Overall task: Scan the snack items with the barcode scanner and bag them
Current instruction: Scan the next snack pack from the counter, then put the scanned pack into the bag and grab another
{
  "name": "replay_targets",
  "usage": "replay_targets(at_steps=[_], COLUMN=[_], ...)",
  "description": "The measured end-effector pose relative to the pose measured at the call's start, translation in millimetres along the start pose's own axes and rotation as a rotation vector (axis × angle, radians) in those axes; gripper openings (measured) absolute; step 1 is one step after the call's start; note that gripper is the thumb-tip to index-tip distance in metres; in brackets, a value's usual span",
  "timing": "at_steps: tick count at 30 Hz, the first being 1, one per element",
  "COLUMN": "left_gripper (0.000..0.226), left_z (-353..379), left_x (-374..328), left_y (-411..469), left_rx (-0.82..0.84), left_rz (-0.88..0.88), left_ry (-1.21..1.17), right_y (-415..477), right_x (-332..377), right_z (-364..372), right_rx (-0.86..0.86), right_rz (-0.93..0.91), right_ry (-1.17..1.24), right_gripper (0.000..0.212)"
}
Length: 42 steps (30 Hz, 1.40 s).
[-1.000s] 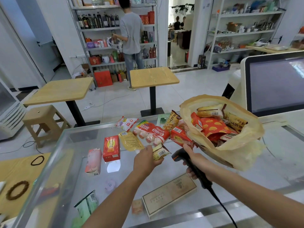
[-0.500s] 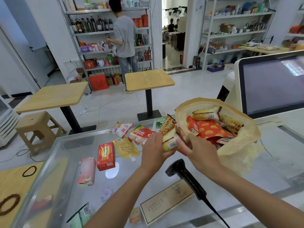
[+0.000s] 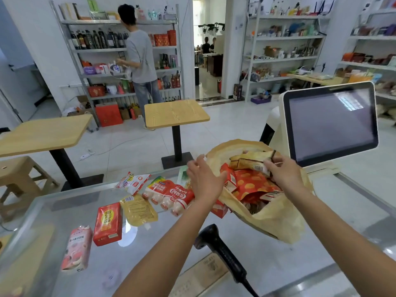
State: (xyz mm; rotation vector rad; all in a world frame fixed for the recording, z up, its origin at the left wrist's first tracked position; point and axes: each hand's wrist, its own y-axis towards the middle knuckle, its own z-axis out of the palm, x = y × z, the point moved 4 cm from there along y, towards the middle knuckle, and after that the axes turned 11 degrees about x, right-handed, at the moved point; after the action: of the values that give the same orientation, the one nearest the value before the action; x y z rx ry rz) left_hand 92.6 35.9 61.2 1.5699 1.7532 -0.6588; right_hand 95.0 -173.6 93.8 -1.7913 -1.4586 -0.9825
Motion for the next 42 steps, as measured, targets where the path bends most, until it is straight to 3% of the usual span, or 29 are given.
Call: replay_targets(at_steps=[5, 9, 13, 15, 17, 19, 21, 25, 29, 34, 37, 40, 42], left_gripper=[0.058, 0.052, 0.032, 0.030, 0.030, 0.024, 0.024, 0.030, 0.033, 0.022, 0.022, 0.021, 0.028], left_z=[14, 11, 9, 10, 7, 1, -9, -38, -78, -142, -166, -160, -149], left_x=[15, 20, 43, 62, 83, 103, 123, 155, 174, 210, 253, 280, 279], left_y=[0, -14, -44, -60, -75, -90, -105, -126, -141, -169, -197, -217, -216], left_rx=[0.102, 0.065, 0.015, -0.023, -0.044, -0.044, -0.047, -0.089, -0.175, -0.340, -0.415, -0.293, -0.243], left_rz=[-0.091, -0.035, 0.050, 0.054, 0.008, -0.036, -0.060, -0.109, -0.150, -0.184, -0.294, -0.520, -0.569], left_ry=[-0.282, -0.412, -0.425, -0.401, -0.339, -0.265, -0.185, -0.093, 0.071, 0.330, 0.493, 0.342, 0.294], right_y=[11, 4, -61, -104, -132, -144, -146, -139, -137, -155, -165, -171, -176], right_x=[-25, -25, -9, -18, -40, -63, -75, -76, -71, -55, -47, -41, -37], right_z=[12, 13, 30, 55, 86, 112, 124, 137, 154, 175, 192, 204, 210], right_rx=[0.087, -0.126, -0.402, -0.339, -0.152, 0.023, 0.167, 0.499, 0.729, 0.814, 0.808, 0.800, 0.813], right_rz=[0.045, -0.061, -0.567, -0.797, -0.905, -0.799, -0.554, -0.064, 0.256, 0.350, 0.345, 0.327, 0.323], right_ry=[-0.349, -0.446, -0.268, -0.254, -0.346, -0.437, -0.432, -0.306, -0.062, 0.005, 0.007, -0.017, -0.017], right_gripper=[0.031, 0.049, 0.023, 0.019, 0.019, 0.027, 0.039, 0.026, 0.025, 0.025, 0.024, 0.027, 0.028])
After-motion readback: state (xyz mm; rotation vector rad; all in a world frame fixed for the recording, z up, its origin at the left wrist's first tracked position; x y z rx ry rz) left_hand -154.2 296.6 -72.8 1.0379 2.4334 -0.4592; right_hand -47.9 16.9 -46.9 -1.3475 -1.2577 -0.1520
